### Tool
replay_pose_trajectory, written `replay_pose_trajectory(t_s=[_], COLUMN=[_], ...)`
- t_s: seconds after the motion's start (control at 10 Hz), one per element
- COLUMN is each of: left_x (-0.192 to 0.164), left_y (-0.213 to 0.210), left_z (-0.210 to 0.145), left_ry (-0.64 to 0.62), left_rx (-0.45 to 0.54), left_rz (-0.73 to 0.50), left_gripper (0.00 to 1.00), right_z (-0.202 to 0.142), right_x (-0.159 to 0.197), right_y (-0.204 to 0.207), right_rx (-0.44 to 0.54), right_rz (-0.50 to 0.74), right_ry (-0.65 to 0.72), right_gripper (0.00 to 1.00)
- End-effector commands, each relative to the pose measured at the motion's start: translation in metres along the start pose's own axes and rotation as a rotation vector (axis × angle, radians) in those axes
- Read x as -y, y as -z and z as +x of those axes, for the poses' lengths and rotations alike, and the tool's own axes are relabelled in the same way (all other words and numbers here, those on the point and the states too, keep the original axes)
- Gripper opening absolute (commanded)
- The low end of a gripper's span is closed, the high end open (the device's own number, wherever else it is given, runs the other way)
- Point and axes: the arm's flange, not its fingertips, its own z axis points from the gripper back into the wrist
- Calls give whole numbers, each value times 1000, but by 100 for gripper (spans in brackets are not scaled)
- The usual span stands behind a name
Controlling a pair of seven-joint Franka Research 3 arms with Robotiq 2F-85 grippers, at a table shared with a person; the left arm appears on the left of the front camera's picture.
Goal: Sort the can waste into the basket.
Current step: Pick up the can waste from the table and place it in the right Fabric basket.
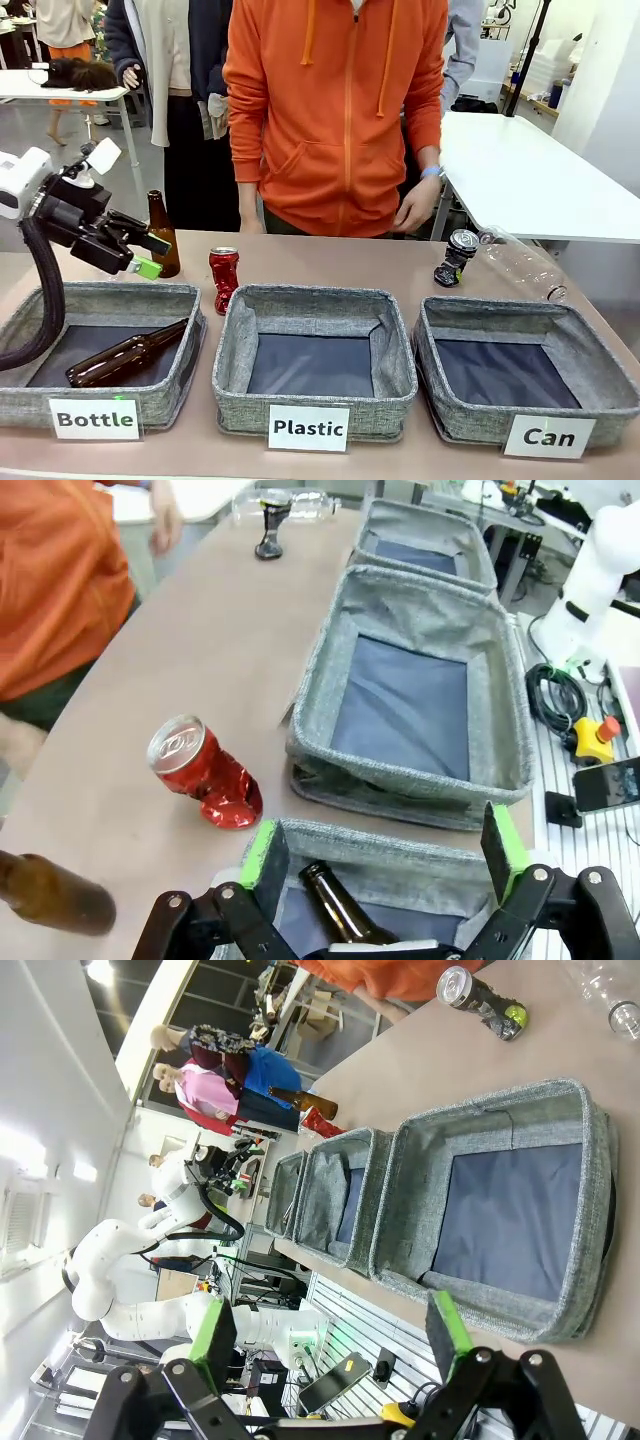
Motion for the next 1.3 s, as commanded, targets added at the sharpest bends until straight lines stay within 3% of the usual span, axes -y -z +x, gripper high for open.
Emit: replay_pose_trajectory(t_s=[0.0,0.5,0.9,1.2], left_x=[-38,-84,-107,-116], left_y=[24,69,89,106], left_z=[-4,3,0,-10], left_ry=[-63,-90,-15,-32], left_rx=[-42,-92,-153,-176], left_rz=[62,204,163,109], left_gripper=[100,100,100,100], right_z=[3,3,3,3], right_x=[0,0,0,0], right_y=[-1,-1,-1,-1], right_rx=[15,15,15,15], right_rz=[21,21,21,21], right_ry=[-27,-27,-27,-27], right_gripper=[100,100,100,100])
